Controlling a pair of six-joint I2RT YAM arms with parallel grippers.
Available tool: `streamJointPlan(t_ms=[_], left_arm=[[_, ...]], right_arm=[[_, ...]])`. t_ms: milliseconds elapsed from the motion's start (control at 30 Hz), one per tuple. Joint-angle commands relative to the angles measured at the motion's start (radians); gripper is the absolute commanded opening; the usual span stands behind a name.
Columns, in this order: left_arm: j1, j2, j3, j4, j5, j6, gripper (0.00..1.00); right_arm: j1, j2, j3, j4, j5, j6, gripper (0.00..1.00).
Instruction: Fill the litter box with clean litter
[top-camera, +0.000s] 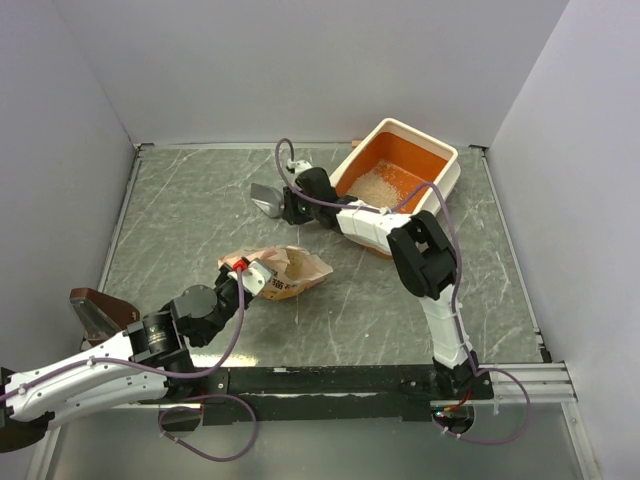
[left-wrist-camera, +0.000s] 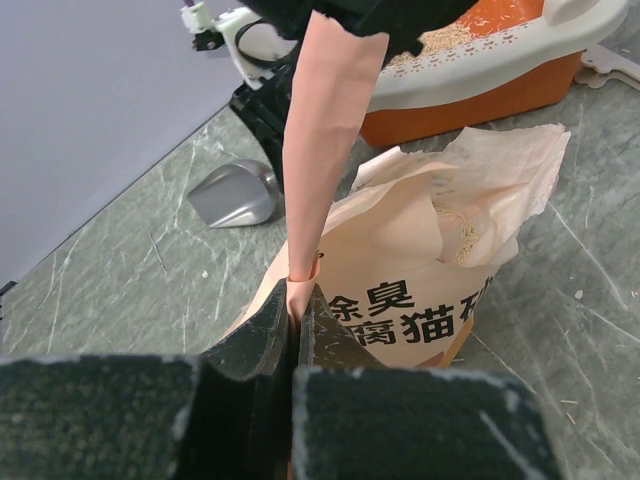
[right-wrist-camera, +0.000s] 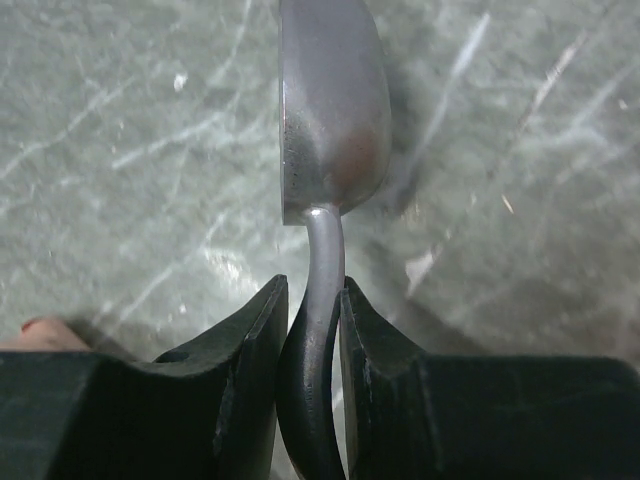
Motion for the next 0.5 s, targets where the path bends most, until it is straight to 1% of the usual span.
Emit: streamJointPlan(t_ms=[0, 33, 100, 133, 233, 333, 467], left_arm=[[-0.006, -0.001, 0.008, 0.082, -0.031, 0.008, 0.01], [-0.006, 0.002, 0.006, 0.084, -0.032, 0.009, 0.01], [-0.005, 0.0, 0.005, 0.084, -0.035, 0.009, 0.01], [-0.005, 0.0, 0.005, 0.084, -0.037, 0.011, 0.01], [-0.006, 0.0, 0.005, 0.086, -0.04, 0.012, 0.01], [-0.006, 0.004, 0.006, 0.084, -0.039, 0.012, 0.01], [-0.005, 0.002, 0.008, 0.082, -0.035, 0.011, 0.01]], right_arm=[[-0.001, 0.066, 0.1, -0.108, -0.022, -0.018, 0.25], [-0.001, 0.069, 0.106, -0.113, -0.022, -0.017, 0.33], [-0.004, 0.079, 0.132, -0.143, -0.026, -0.015, 0.43], [-0.002, 0.08, 0.143, -0.157, -0.026, -0.017, 0.51], [-0.005, 0.07, 0.149, -0.17, -0.019, -0.027, 0.62], [-0.01, 0.031, 0.122, -0.157, -0.029, -0.035, 0.68], [-0.013, -0.059, 0.091, -0.162, -0.028, -0.041, 0.71]])
